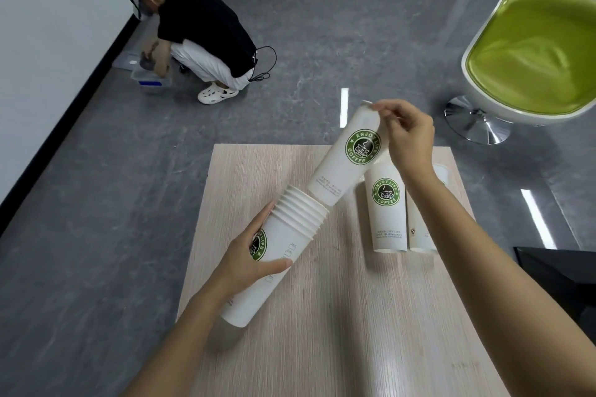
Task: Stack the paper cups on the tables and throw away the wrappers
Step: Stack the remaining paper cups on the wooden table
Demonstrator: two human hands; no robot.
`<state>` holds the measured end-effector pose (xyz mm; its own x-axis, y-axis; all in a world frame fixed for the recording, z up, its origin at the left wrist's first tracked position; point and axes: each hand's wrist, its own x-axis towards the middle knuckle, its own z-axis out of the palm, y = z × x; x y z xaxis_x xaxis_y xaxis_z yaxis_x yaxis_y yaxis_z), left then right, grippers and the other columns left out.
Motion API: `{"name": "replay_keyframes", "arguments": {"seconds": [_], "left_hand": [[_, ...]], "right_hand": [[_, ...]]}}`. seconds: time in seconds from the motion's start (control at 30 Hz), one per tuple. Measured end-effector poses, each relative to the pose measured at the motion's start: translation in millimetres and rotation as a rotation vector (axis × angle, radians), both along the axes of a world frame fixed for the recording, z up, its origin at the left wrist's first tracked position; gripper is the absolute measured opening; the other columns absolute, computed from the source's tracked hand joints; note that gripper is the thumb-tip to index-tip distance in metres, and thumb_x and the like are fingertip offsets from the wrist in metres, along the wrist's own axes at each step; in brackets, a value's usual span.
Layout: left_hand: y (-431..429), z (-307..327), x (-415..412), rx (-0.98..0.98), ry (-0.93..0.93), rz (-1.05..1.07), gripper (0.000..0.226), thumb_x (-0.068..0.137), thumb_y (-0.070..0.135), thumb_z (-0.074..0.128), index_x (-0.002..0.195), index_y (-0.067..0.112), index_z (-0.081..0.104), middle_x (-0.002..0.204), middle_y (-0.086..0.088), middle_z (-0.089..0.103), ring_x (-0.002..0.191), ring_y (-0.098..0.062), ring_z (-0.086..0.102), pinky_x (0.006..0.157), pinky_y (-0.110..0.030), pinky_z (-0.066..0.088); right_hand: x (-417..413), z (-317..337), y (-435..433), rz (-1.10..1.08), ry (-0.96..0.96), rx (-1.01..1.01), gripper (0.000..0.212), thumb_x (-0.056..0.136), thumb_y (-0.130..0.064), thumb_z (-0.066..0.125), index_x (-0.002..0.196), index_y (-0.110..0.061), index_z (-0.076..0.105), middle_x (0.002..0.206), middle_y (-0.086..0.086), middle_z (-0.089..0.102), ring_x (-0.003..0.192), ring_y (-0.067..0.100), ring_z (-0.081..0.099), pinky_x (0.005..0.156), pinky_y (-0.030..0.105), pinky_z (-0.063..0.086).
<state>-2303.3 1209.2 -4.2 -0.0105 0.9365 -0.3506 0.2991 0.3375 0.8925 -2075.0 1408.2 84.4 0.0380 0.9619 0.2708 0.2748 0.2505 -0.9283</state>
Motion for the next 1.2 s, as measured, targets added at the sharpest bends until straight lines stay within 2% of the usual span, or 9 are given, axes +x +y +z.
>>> {"name": "replay_keyframes", "arguments": {"seconds": [0.17,0.23,0.3,0.43,0.6,0.73,0.87,1.0,1.2], "left_hand": [[-1.7,2.7,4.0,0.010,0.016,-0.021,0.106,0.071,0.025,0.087,0.148,0.052,0.020,0.141,0.030,0.040,0.118,0.007,0.049,0.084,-0.016,0.047],[-2.5,3.3,4.9,0.013,0.016,-0.024,0.106,0.071,0.026,0.087,0.148,0.053,0.019,0.142,0.027,0.041,0.120,0.002,0.050,0.086,-0.019,0.048],[-3.7,3.9,6.0,0.019,0.013,-0.028,0.106,0.070,0.027,0.087,0.148,0.054,0.019,0.141,0.030,0.041,0.119,0.005,0.050,0.086,-0.018,0.048],[-4.8,5.2,8.3,0.025,0.004,-0.032,0.106,0.070,0.025,0.087,0.147,0.055,0.020,0.142,0.028,0.043,0.116,0.006,0.053,0.086,-0.020,0.050],[-6.1,5.9,10.7,0.032,0.010,-0.040,0.106,0.070,0.025,0.087,0.147,0.054,0.021,0.141,0.024,0.045,0.114,0.002,0.056,0.085,-0.023,0.053],[-6.1,7.3,11.6,0.044,0.006,-0.045,0.106,0.069,0.027,0.088,0.145,0.058,0.021,0.142,0.023,0.045,0.115,-0.001,0.057,0.087,-0.027,0.055],[-6.0,10.2,13.9,0.050,-0.003,-0.051,0.108,0.064,0.036,0.089,0.145,0.059,0.021,0.143,0.023,0.044,0.116,0.000,0.056,0.090,-0.030,0.055],[-6.7,12.1,16.9,0.054,-0.005,-0.048,0.110,0.056,0.050,0.086,0.145,0.059,0.021,0.143,0.022,0.045,0.117,0.000,0.056,0.091,-0.031,0.055],[-8.8,12.3,19.4,0.059,-0.003,-0.038,0.107,0.061,0.044,0.088,0.143,0.060,0.021,0.141,0.024,0.046,0.114,0.003,0.057,0.092,-0.030,0.054]], "right_hand": [[-8.7,-7.2,-21.4,0.071,0.035,-0.077,0.025,0.090,-0.001,0.052,0.086,-0.017,0.070,0.080,-0.022,0.067,0.075,0.012,0.054,0.068,0.021,0.041],[-12.1,-9.8,-31.5,0.098,0.058,-0.115,0.025,0.090,0.002,0.051,0.087,-0.014,0.070,0.082,-0.019,0.067,0.078,0.012,0.056,0.069,0.018,0.043],[-14.9,-13.4,-40.7,0.126,0.062,-0.138,0.025,0.091,0.002,0.051,0.088,-0.013,0.070,0.085,-0.012,0.068,0.081,0.013,0.058,0.072,0.017,0.044],[-18.4,-20.0,-58.1,0.185,0.072,-0.184,0.026,0.092,0.000,0.051,0.090,-0.018,0.070,0.091,-0.002,0.069,0.086,0.020,0.060,0.075,0.024,0.047],[-22.3,-23.7,-76.1,0.251,0.075,-0.209,0.028,0.094,-0.003,0.051,0.087,-0.022,0.070,0.093,-0.009,0.070,0.091,0.019,0.062,0.080,0.026,0.049],[-27.9,-23.4,-83.8,0.307,0.041,-0.228,0.023,0.094,-0.005,0.051,0.090,-0.018,0.070,0.095,-0.009,0.069,0.091,0.011,0.062,0.082,0.023,0.048],[-30.9,-28.1,-93.9,0.335,0.004,-0.276,0.020,0.095,-0.013,0.051,0.095,-0.020,0.070,0.099,0.006,0.070,0.095,0.028,0.062,0.085,0.043,0.051],[-34.8,-31.8,-104.4,0.358,-0.001,-0.269,0.019,0.094,-0.013,0.052,0.097,-0.019,0.069,0.097,0.003,0.071,0.093,0.027,0.064,0.088,0.050,0.051],[-39.7,-32.1,-112.9,0.341,-0.003,-0.271,0.022,0.094,-0.012,0.052,0.092,-0.026,0.069,0.096,0.005,0.072,0.089,0.033,0.064,0.084,0.052,0.051]]}}
